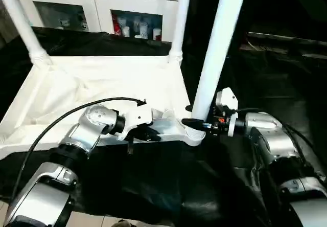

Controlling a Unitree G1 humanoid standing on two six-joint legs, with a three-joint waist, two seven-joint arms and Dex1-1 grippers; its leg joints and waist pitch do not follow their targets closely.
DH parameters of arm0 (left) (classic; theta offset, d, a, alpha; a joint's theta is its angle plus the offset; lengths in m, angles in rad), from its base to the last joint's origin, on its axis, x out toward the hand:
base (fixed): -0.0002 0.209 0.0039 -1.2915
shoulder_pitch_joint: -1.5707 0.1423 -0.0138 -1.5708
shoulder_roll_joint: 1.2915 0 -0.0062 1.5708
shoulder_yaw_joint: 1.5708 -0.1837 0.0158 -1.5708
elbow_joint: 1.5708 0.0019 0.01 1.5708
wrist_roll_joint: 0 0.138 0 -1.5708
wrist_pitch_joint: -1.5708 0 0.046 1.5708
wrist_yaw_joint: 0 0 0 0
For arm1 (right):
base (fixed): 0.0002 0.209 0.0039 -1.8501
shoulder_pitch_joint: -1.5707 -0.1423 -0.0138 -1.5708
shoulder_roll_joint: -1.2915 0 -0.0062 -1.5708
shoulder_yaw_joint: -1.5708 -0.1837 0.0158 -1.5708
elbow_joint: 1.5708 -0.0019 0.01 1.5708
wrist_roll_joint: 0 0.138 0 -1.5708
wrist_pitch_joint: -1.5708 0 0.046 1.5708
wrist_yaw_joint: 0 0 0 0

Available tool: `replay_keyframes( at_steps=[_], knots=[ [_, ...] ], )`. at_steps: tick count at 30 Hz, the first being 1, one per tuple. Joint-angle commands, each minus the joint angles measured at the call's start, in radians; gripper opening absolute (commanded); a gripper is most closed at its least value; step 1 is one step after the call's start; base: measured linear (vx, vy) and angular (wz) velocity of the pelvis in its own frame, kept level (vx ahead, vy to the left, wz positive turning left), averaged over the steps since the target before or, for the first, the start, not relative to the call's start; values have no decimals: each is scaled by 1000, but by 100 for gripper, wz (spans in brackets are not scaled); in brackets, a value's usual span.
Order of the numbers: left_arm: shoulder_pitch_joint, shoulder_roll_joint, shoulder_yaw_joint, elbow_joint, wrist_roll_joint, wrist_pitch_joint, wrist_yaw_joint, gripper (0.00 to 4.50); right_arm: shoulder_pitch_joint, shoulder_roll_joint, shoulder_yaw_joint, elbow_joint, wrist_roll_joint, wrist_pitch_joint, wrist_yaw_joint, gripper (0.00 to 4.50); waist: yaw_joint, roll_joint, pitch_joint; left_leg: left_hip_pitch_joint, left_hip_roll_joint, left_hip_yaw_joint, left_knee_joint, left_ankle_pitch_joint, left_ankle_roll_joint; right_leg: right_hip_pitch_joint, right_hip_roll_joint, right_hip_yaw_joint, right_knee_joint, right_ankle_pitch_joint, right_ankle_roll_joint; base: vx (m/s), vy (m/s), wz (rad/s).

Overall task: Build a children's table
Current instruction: Insert table leg to table base, then rotate leg to tighten

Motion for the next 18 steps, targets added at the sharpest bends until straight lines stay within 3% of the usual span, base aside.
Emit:
replay_keyframes(
  at_steps=[1, 5, 6, 8, 11, 14, 15, 17, 18],
  knots=[
    [-3, -2, -12, -33, 4, -17, 2, 0, 43, 13, -1, 39, -11, 48, -38, 190, 0, 5, -45, 32, 77, -28, -73, -108, 70, 21, -90, 32, -59, 167, -286, 0, 0, 0],
    [-3, -7, -4, -30, 8, -11, 28, 0, 72, 42, -84, 18, 61, 81, -104, 190, 2, 6, -50, 31, 77, -29, -72, -106, 64, 23, -92, 32, -58, 172, -286, 0, 0, 0],
    [-3, -9, -2, -25, 10, -14, 34, 0, 91, 50, -102, 5, 79, 86, -119, 190, 4, 13, -51, 33, 78, -29, -73, -112, 59, 21, -93, 33, -60, 169, -287, 0, 0, 0],
    [-4, -10, -1, -21, 10, -16, 38, 0, 117, 57, -116, -15, 96, 90, -136, 190, 4, 9, -52, 32, 77, -29, -72, -111, 54, 24, -92, 32, -58, 177, -287, 0, 0, 0],
    [-10, -11, 2, -11, 11, -18, 44, 0, 165, 74, -134, -45, 114, 85, -162, 190, 7, 21, -53, 31, 75, -31, -72, -110, 46, 25, -92, 32, -57, 198, -281, 0, 0, 0],
    [-26, -13, 5, 9, 14, -20, 59, 0, 214, 96, -151, -71, 113, 60, -197, 190, 8, 21, -56, 31, 73, -31, -69, -94, 55, 26, -90, 30, -54, 252, -281, 0, 0, 0],
    [-32, -14, 7, 19, 15, -23, 65, 0, 231, 104, -154, -79, 112, 48, -207, 190, 10, 28, -54, 30, 72, -32, -68, -98, 53, 24, -92, 31, -53, 251, -279, 0, 0, 0],
    [-44, -15, 9, 36, 17, -28, 71, 0, 262, 119, -159, -87, 109, 16, -224, 190, 9, 26, -51, 31, 73, -32, -72, -126, 44, 23, -92, 31, -59, 218, -276, 0, 0, 0],
    [-47, -16, 9, 41, 18, -29, 73, 0, 271, 123, -160, -94, 111, 11, -233, 190, 8, 31, -49, 31, 73, -34, -74, -142, 36, 24, -94, 32, -59, 196, -277, 0, 0, 0]
  ],
)
